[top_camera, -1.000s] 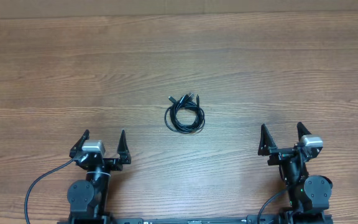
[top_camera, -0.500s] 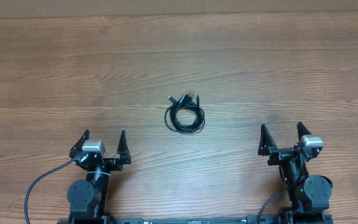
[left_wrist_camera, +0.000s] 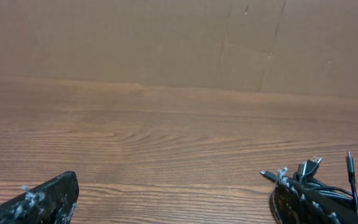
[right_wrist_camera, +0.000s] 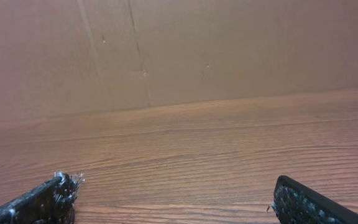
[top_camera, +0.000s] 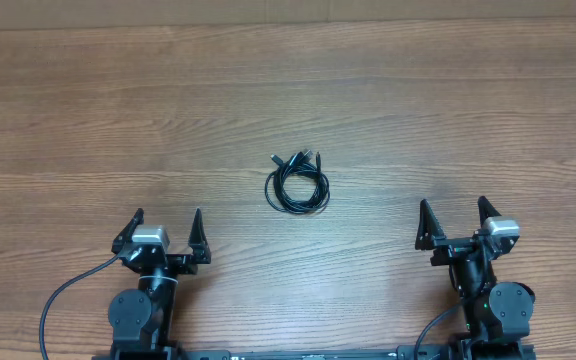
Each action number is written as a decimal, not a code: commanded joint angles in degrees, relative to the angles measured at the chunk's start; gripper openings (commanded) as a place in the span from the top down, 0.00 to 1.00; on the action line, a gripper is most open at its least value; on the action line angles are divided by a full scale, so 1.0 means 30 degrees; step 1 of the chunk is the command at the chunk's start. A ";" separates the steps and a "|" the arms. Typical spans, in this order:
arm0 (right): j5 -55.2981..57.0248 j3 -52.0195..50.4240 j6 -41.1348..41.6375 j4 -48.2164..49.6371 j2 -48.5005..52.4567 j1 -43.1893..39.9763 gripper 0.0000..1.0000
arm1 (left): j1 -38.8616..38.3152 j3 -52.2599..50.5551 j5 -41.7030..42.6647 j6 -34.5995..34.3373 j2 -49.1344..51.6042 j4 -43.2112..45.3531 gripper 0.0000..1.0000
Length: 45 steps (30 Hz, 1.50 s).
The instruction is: Untangle cables
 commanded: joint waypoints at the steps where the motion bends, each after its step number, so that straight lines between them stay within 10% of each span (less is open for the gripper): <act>1: -0.0029 -0.0204 -0.0051 0.0109 -0.0160 0.0102 0.00 | -0.0051 -0.0080 0.0277 0.0423 -0.0146 0.0000 0.00; 31: 0.1078 0.1588 0.0663 -0.2477 0.0058 0.0066 0.00 | -0.0051 0.1719 0.0211 -0.0743 0.0160 -0.2718 0.00; 45: 0.1115 0.6557 0.3162 -0.5122 0.7133 0.0066 0.00 | -0.0051 0.8910 0.1399 -0.0736 0.9923 -0.6579 0.00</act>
